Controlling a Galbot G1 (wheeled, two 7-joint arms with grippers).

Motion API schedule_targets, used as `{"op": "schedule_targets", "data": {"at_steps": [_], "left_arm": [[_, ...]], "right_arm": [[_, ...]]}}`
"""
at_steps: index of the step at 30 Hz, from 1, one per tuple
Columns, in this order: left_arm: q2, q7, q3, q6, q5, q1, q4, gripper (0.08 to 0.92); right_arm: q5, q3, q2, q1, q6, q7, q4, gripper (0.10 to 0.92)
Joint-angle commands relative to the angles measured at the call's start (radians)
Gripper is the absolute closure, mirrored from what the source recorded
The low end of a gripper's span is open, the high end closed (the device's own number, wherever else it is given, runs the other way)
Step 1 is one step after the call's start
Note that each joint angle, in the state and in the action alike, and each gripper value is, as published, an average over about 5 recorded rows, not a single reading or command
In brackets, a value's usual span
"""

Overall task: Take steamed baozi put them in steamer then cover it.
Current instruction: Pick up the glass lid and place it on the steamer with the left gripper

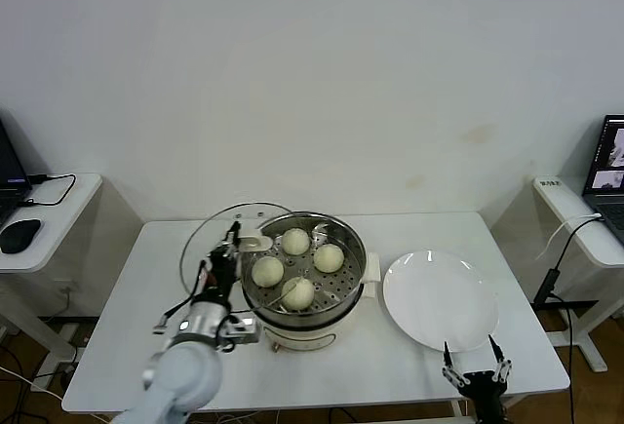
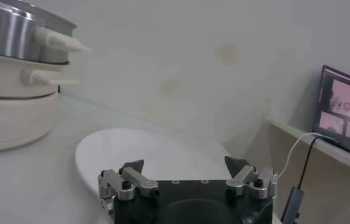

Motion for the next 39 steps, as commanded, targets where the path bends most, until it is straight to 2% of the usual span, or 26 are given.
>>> {"op": "schedule_targets", "data": {"at_steps": [1, 9, 17, 39], "left_arm": [[-0.175, 0.092, 0.16, 0.044, 0.199, -0.143, 0.083, 0.866], [-0.232, 0.148, 0.199, 0.066, 0.239, -0.151, 0.11, 0.866], [-0.266, 0.148, 0.217, 0.059, 0.279, -0.146, 0.156, 0.866], [-0.265, 0.131, 0.173, 0.034, 0.286, -0.119, 0.175, 0.866]], "right_arm": [[-0.027, -0.011, 0.007, 0.006, 0.009, 0.007, -0.021, 0.203], [-0.033, -0.017, 0.007, 0.01, 0.009, 0.007, -0.026, 0.203], [-0.033, -0.022, 0.006, 0.01, 0.011, 0.008, -0.025, 0.203], [-0.04, -0.024, 0.005, 0.002, 0.018, 0.007, -0.028, 0.203]]}}
